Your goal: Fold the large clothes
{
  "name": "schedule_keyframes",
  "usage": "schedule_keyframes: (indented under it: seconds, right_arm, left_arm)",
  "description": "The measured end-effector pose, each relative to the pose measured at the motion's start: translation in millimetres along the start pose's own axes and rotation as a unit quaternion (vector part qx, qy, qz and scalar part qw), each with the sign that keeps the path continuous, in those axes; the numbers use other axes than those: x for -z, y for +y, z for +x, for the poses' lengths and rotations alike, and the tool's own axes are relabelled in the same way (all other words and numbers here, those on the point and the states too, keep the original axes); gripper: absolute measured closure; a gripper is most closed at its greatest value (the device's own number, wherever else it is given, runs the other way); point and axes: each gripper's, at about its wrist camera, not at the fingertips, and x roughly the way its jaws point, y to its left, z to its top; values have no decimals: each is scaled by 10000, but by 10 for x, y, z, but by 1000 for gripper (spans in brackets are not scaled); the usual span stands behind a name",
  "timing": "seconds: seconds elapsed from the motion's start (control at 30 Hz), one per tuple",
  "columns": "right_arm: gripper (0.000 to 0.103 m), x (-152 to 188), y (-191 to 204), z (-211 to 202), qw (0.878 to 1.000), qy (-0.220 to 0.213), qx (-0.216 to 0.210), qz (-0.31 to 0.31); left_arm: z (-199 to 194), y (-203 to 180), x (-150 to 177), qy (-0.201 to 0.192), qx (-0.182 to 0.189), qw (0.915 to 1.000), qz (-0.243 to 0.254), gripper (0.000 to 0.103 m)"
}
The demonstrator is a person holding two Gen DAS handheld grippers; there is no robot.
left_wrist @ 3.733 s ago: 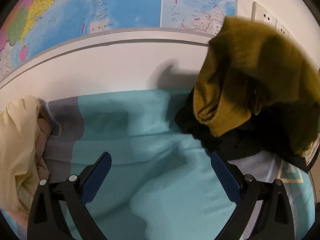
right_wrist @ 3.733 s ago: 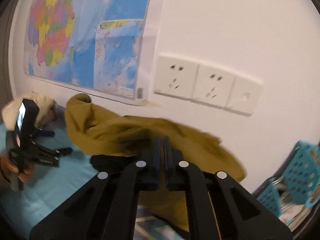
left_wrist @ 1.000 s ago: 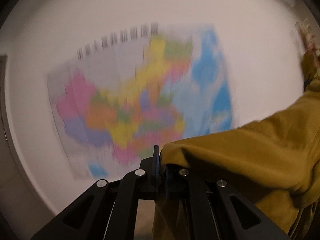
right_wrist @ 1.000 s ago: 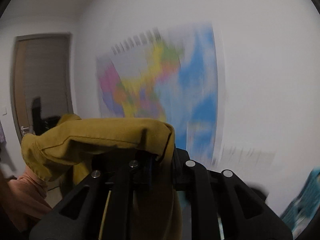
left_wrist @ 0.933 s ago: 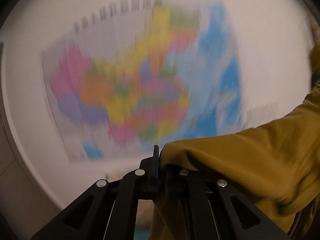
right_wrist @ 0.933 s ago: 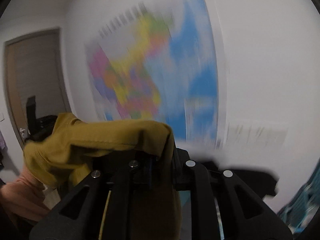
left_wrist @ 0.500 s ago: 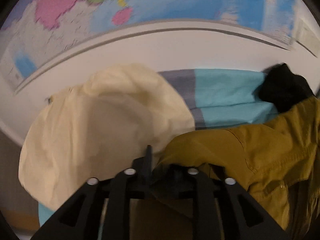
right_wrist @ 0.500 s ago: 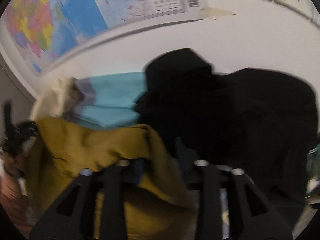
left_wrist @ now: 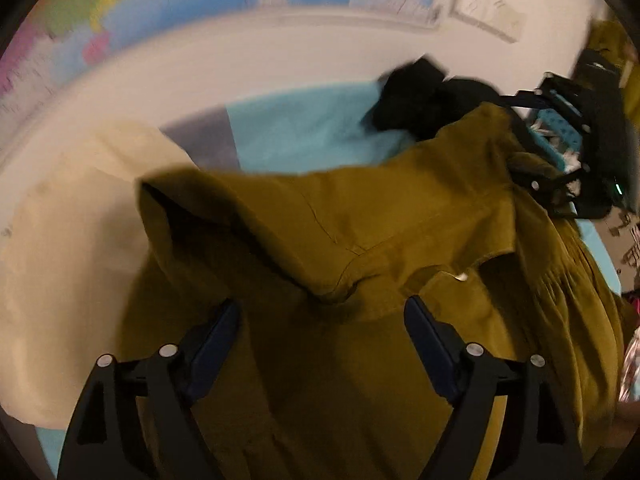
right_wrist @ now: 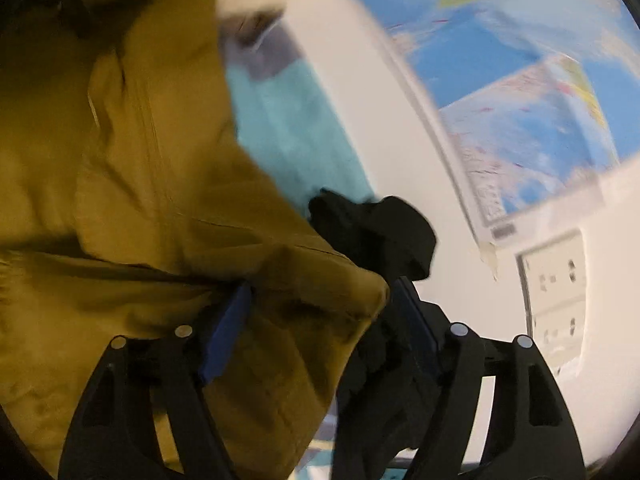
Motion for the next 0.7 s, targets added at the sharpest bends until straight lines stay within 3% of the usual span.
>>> schedule_keyframes:
  seconds: [0.07, 0.1, 0.13, 0.17, 0.2, 0.23, 0.27, 0.33, 0.4, 0.43, 0.53, 0.67, 0.7]
  right_arm:
    - [33, -16, 51, 86, 10000, -34, 33, -86]
    - [42, -25, 56, 123, 9999, -43, -84, -85]
    - [50, -24, 35, 131, 9996, -94, -269, -31]
    - [81, -26, 25, 138, 9989, -109, -458, 33]
    - [99, -39, -56, 153, 9963, -83, -807, 275]
    - [99, -50, -140, 131, 9943, -128, -922, 521]
    - [99, -45, -310, 70, 9887, -264, -1111, 971]
    - [100, 4, -625, -102, 9717, -537, -1354, 1858]
    - [100, 106, -984, -249, 9486, -863, -1551, 2622]
    - [100, 166, -1167, -326, 9347, -1050, -1580, 3005]
    - [100, 265, -1511, -429, 8994, -1383, -1734, 3767]
    - [100, 333, -1843, -264, 8552, -1538, -1784, 4618]
    - [100, 356, -1877, -194, 8497, -1478, -1743, 4752]
  left_arm:
    - [151, 50, -65, 156, -20, 9998, -156, 18]
    - [223, 89, -97, 228, -35, 9994, -275, 20]
    - [280, 112, -129, 258, 5, 9990, -354, 29]
    - [329, 138, -169, 318, 144, 9984, -443, 58]
    - [366, 171, -197, 413, 265, 9972, -557, 71]
    - [385, 212, -238, 464, 373, 9957, -711, 87]
    - [394, 215, -262, 410, 426, 9952, -780, 94]
    - [205, 337, -366, 90, 537, 9933, -1016, 95]
    - [-11, 452, -439, -260, 1128, 9816, -1516, 95]
    - [-141, 521, -494, -448, 1220, 9780, -1634, 96]
    - [-468, 582, -700, -904, 1001, 9779, -1598, 96]
    - [-559, 668, -1034, -1016, 958, 9754, -1708, 96]
    - [-532, 670, -1139, -993, 889, 9764, -1701, 96]
